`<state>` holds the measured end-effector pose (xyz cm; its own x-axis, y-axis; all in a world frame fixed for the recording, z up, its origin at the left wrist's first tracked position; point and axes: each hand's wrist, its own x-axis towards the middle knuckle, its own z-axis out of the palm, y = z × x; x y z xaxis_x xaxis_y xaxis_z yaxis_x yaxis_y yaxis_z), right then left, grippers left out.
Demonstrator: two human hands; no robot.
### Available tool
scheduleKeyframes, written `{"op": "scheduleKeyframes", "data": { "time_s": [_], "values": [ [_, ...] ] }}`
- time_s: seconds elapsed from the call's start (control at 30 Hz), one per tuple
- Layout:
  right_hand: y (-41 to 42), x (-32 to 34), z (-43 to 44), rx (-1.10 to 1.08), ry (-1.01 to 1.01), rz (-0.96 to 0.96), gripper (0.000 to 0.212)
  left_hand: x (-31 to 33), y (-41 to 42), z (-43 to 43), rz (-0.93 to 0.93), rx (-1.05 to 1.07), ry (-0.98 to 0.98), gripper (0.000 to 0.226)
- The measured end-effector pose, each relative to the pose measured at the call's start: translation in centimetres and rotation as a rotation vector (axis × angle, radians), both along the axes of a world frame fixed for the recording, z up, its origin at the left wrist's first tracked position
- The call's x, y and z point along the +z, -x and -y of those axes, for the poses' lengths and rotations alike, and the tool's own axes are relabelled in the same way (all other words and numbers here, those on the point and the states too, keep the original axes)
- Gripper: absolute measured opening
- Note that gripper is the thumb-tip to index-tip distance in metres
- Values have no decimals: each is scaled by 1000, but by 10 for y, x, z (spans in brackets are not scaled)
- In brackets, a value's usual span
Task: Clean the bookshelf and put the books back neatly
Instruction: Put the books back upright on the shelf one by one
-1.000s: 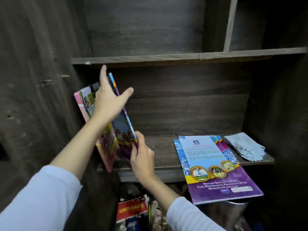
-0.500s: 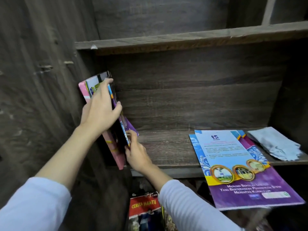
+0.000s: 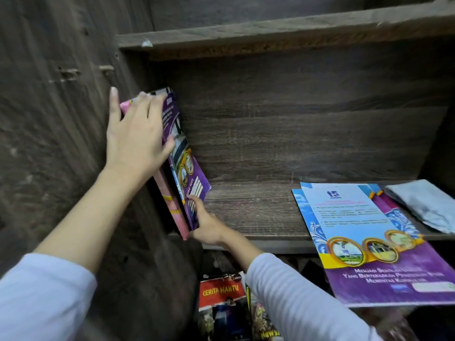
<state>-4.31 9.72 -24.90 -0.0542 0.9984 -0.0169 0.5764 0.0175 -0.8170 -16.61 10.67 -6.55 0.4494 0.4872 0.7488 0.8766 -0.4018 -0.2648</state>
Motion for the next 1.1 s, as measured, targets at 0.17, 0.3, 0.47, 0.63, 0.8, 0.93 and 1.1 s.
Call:
{"op": "scheduleKeyframes", "data": {
  "time_s": [0.17, 0.3, 0.47, 0.63, 0.8, 0.93, 1.1],
  "values": [
    [-6, -1, -5, -14, -43, 71, 102, -3, 2, -2, -17, 89, 15, 74],
    [-16, -5, -4, 16, -63, 350, 94, -7, 2, -4, -49, 124, 0, 68],
    [-14, -11, 5, 37, -34, 353, 96, -7, 1, -2, -16, 102, 14, 69],
    [-38, -1, 27, -128, -217, 278, 81, -18, -10, 8, 56, -87, -91, 53],
    [-84, 15, 61, -485, -453, 166, 46, -44, -60, 32, 180, -236, -92, 41],
    [-136, 27, 100, -701, -562, 179, 36, -72, -115, 59, 296, -310, 96, 35],
    [-211, 30, 156, -921, -401, 406, 36, -108, -173, 97, 341, -250, 668, 30]
  ]
}}
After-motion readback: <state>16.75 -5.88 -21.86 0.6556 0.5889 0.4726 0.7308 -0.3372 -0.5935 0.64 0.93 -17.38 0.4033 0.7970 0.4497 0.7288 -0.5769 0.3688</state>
